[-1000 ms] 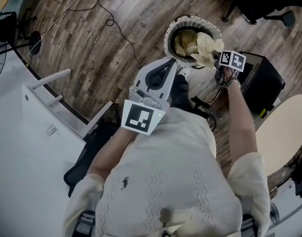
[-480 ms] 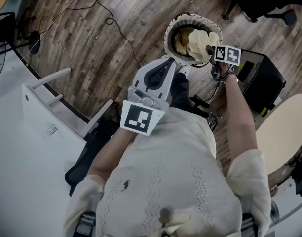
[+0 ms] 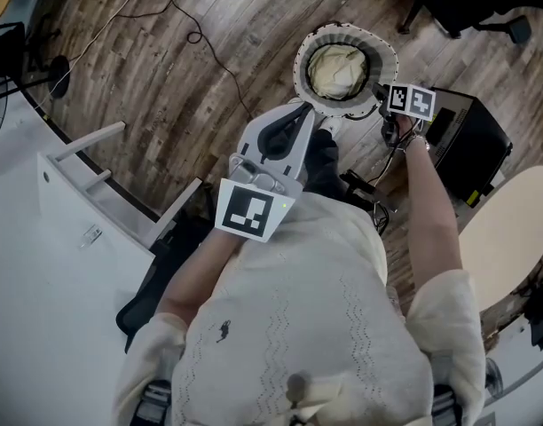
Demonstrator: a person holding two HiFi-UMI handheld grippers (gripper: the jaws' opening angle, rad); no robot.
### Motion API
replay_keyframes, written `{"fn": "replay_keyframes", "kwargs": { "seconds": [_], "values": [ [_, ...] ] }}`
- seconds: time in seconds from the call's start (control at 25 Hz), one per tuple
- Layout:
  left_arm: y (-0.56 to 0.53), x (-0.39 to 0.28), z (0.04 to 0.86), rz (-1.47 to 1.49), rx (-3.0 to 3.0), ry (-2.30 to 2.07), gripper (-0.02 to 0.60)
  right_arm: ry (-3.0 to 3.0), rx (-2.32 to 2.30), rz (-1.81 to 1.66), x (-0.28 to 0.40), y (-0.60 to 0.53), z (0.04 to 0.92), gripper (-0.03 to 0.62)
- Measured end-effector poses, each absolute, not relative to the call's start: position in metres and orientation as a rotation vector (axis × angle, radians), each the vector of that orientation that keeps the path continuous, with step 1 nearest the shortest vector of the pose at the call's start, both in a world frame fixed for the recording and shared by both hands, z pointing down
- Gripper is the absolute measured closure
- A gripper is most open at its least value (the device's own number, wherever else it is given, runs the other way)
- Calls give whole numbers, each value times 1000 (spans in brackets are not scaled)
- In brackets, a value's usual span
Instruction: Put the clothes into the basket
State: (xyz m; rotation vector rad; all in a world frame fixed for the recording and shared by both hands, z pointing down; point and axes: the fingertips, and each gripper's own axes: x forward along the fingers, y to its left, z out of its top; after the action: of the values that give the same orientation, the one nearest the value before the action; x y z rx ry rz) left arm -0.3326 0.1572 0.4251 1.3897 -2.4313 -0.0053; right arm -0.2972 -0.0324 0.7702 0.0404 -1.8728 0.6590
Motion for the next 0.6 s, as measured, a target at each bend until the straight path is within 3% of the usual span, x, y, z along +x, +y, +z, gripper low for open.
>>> {"fn": "replay_keyframes", "kwargs": {
  "seconds": [0.16, 0.32, 0.6],
  "values": [
    [157, -331, 425, -9, 1407, -2425, 561, -1871, 54, 657, -290, -33, 769, 497],
    [154, -328, 424, -3, 1432, -2414, 561, -1880, 69, 644, -284, -37, 766, 585],
    [152, -326, 419, -6, 1469, -2404, 561, -1915, 87, 693, -276, -35, 747, 586]
  ]
}}
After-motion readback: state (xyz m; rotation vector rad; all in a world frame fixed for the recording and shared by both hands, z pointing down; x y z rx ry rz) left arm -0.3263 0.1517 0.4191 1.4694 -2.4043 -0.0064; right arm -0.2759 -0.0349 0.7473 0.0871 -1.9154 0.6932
